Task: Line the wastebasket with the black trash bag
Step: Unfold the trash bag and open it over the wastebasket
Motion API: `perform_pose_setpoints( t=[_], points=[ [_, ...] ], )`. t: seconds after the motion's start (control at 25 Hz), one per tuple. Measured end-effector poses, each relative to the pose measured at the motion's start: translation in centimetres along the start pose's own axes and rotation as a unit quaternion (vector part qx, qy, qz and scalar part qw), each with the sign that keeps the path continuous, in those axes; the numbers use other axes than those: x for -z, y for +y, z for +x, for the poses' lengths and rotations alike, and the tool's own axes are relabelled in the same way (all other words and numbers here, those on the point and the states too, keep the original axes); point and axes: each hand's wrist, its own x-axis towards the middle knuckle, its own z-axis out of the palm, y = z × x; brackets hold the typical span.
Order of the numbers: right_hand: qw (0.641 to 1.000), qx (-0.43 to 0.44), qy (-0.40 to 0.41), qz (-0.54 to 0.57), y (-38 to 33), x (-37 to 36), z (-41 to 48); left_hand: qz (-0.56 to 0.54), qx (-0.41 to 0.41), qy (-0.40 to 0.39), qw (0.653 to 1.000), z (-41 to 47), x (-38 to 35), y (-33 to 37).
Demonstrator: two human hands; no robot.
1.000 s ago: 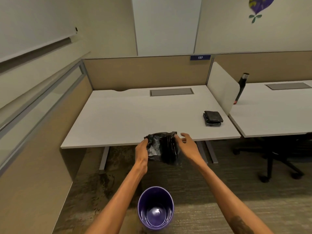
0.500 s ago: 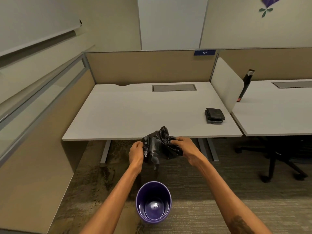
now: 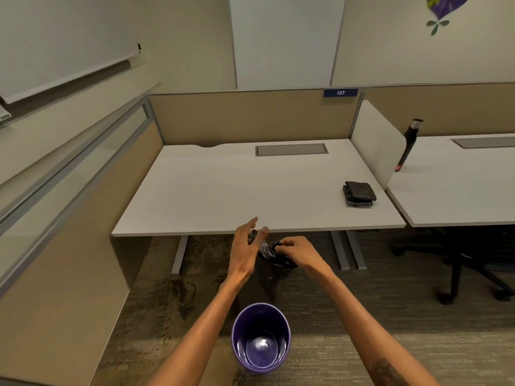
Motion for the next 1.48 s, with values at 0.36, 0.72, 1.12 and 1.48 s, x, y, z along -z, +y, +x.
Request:
perform_pose_setpoints(
  t=[0.36,0.72,1.12,1.48],
  points=[
    [0.945,-0.156,0.134,0.253,1.9,-2.0,0.9,0.134,0.032,-0.1,0.985,-1.5,0.8,-3.0],
    [0.926,-0.148,0.145,0.316,1.7,-4.1,1.0,0.171,0.086,-0.098,0.977,-1.4,0.9,-3.3],
    [0.93,-0.107,-0.039,0.349,5.4,-0.4,0.0,-0.269,0.37,0.161,0.875,0.4,3.4,-5.1],
    [0.883,-0.068,-0.04,0.462,8.8,3.1,-0.9,-0.156,0.285,0.16,0.932,0.9,5.0,-7.5]
  ],
)
